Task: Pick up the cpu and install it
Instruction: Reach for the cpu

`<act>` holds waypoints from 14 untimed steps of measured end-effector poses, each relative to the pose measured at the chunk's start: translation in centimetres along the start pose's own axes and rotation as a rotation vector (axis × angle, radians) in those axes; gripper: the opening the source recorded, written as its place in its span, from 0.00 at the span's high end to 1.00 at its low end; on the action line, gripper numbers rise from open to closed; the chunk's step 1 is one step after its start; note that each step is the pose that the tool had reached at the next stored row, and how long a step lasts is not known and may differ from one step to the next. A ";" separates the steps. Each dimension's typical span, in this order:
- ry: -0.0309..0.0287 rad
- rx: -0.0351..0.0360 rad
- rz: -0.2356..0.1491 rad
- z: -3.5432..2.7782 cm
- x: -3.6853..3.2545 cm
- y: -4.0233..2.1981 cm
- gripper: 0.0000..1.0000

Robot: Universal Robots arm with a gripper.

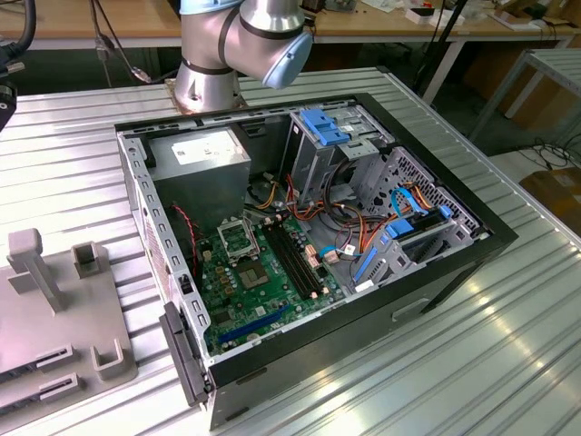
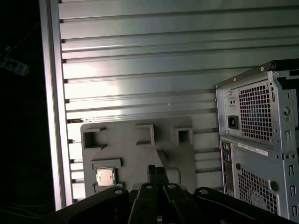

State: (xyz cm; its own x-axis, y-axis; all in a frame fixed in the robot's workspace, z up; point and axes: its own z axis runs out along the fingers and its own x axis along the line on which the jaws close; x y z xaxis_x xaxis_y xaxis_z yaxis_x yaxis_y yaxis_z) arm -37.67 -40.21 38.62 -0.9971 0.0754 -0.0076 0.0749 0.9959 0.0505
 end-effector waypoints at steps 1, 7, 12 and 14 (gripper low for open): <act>0.0000 0.0000 0.000 0.00 0.00 0.00 0.89; 0.0000 0.0000 0.000 0.00 0.14 0.00 0.89; 0.0001 0.0000 0.000 -0.01 0.61 -0.05 0.89; 0.0000 0.0000 0.000 -0.01 0.88 -0.09 0.89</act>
State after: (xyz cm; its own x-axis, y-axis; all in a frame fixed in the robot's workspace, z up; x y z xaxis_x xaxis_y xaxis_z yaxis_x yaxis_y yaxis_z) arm -38.55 -40.23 38.62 -0.9971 0.0755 -0.0076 0.0750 0.9959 0.0505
